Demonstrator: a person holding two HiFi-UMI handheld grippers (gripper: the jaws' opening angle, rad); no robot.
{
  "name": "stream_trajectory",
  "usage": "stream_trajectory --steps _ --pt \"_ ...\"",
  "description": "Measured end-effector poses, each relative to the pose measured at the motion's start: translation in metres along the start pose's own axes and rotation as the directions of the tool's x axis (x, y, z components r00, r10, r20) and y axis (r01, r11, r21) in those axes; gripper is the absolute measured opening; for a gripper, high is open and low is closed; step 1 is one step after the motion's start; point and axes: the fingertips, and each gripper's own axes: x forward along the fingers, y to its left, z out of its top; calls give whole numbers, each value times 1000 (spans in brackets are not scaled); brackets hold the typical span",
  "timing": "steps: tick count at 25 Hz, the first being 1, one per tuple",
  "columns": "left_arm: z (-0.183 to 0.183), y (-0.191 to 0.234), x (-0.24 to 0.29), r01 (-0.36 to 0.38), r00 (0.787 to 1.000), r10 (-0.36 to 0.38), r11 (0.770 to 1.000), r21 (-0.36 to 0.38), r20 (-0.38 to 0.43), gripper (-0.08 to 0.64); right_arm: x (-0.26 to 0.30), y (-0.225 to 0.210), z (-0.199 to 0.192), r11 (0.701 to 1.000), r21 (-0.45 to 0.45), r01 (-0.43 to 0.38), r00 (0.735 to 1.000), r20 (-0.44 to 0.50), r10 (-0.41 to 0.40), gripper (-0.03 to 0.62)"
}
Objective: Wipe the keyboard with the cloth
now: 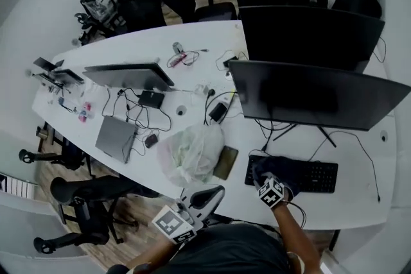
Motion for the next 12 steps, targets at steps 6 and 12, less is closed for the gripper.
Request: stream_trajectory --steps 6,12 --pt "-1 -5 3 45 999 -45 998 54 1 8 -24 -38 -62 984 133 120 993 -31 -116 26" --pt "-9 2 -1 23 1000 -23 999 29 21 8 -126 -124 -180 847 285 449 888 -249 -387 26"
